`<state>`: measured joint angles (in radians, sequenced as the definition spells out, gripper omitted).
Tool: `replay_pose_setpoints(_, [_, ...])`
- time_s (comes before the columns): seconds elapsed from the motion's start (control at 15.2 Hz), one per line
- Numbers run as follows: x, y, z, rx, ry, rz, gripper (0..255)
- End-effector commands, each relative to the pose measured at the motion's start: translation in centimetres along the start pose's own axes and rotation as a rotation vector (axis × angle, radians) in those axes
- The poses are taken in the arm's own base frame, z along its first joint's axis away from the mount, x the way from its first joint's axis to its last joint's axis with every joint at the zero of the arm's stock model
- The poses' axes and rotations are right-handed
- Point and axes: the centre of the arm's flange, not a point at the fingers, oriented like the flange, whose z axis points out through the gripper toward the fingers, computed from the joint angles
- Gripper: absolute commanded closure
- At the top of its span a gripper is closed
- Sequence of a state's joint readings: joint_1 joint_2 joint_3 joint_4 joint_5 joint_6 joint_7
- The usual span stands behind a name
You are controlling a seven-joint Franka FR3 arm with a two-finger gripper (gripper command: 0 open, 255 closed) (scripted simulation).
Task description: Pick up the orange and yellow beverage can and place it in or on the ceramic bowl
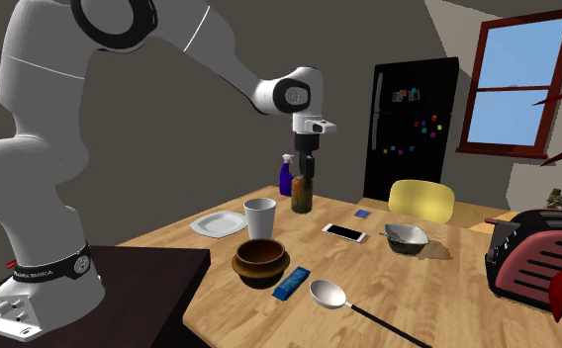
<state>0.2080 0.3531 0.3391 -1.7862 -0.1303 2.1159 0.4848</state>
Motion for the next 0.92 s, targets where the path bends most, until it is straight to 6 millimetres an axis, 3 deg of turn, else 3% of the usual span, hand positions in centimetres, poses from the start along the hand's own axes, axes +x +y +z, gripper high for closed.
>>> replay_pose_setpoints(0.0, [-0.1, 0.1, -0.7, 0.000, 0.000, 0.000, 255])
replay_pose_setpoints(0.86, [-12.4, 11.5, -4.0, 0.000, 0.000, 0.000, 255])
